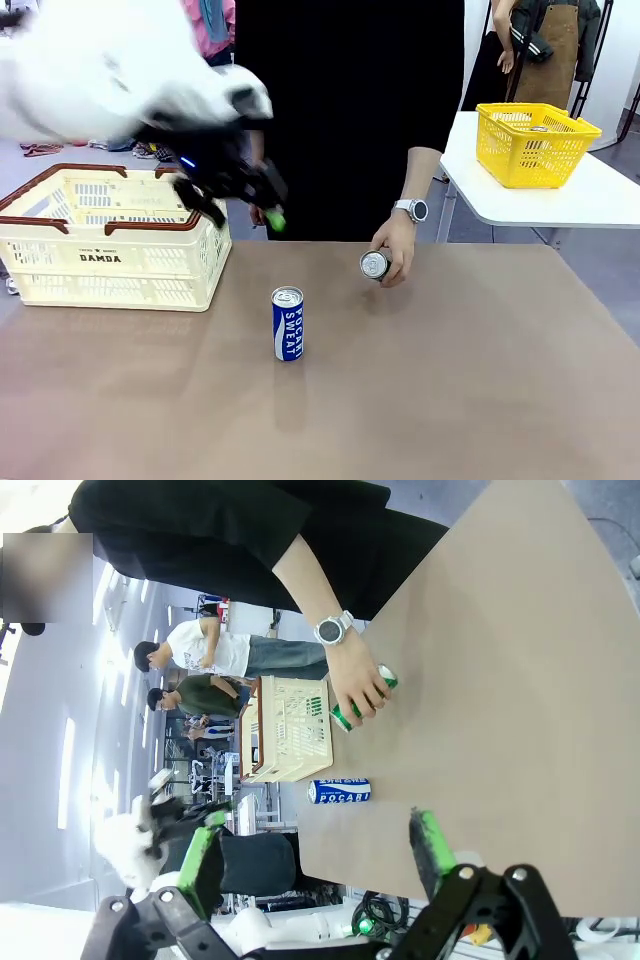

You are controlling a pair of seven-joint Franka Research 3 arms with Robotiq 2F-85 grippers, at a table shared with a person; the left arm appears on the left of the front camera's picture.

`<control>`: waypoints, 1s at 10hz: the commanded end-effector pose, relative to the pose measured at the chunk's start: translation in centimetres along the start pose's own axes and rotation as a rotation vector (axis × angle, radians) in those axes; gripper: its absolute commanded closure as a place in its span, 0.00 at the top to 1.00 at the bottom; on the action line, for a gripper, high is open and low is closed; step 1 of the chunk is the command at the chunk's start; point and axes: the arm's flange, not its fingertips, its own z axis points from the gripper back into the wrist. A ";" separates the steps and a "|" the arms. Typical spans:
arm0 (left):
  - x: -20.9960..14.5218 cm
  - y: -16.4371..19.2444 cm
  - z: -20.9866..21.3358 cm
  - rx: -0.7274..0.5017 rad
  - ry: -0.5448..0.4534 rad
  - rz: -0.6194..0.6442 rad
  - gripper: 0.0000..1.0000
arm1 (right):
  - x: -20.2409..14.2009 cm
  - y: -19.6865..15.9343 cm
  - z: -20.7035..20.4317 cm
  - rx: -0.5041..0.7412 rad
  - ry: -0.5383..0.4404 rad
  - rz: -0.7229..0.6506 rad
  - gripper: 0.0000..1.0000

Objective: Place the drinks into the Shopping basket.
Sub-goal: Pick up one drink and place it into the Shopping basket.

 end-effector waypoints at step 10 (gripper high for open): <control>-18.0 25.1 9.2 -0.524 -0.221 0.018 1.00 | 0.3 0.1 -0.1 0.029 -0.011 0.027 1.00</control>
